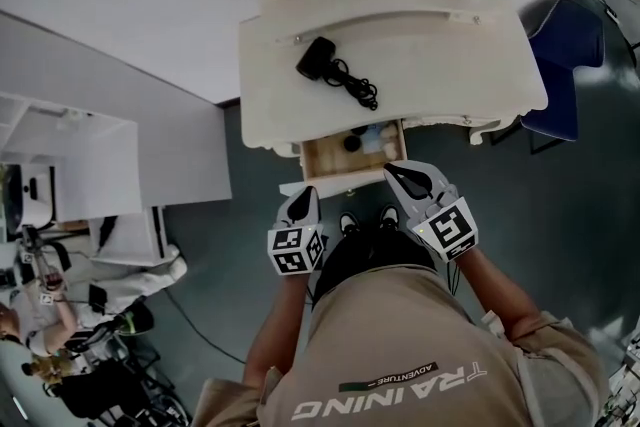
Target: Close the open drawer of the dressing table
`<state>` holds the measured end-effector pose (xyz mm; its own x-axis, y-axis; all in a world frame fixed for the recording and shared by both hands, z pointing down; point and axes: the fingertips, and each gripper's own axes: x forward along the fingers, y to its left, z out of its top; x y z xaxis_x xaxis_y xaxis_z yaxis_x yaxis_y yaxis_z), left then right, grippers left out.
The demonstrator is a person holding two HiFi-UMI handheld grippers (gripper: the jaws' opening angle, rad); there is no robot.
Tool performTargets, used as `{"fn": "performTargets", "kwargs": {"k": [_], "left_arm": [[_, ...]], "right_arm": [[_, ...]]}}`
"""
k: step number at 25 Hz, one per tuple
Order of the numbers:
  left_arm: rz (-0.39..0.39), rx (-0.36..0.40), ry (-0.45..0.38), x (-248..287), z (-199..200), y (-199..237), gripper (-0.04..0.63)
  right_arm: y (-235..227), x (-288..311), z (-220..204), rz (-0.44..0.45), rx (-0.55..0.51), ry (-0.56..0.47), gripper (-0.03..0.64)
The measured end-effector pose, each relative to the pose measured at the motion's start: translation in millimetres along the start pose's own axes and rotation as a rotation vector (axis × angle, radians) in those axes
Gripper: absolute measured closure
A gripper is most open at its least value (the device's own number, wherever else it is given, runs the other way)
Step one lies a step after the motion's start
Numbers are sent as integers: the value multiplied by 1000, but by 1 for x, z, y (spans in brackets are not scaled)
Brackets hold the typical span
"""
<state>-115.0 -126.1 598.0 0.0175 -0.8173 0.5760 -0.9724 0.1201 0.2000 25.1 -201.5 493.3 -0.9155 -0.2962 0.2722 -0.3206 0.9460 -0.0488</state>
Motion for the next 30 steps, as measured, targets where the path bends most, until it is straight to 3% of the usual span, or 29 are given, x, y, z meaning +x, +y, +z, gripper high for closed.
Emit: {"fn": "performTargets", "kwargs": {"k": [14, 20, 30], "left_arm": [[-32, -58, 325, 41, -139, 39, 577], [-60, -75, 393, 52, -157, 51, 577], [-85, -82, 440, 75, -180, 62, 577]], "right_arm": [[22, 5, -14, -48, 54, 49, 615], [18, 1, -10, -103, 53, 56, 615], [22, -7, -3, -168, 21, 62, 615]]}}
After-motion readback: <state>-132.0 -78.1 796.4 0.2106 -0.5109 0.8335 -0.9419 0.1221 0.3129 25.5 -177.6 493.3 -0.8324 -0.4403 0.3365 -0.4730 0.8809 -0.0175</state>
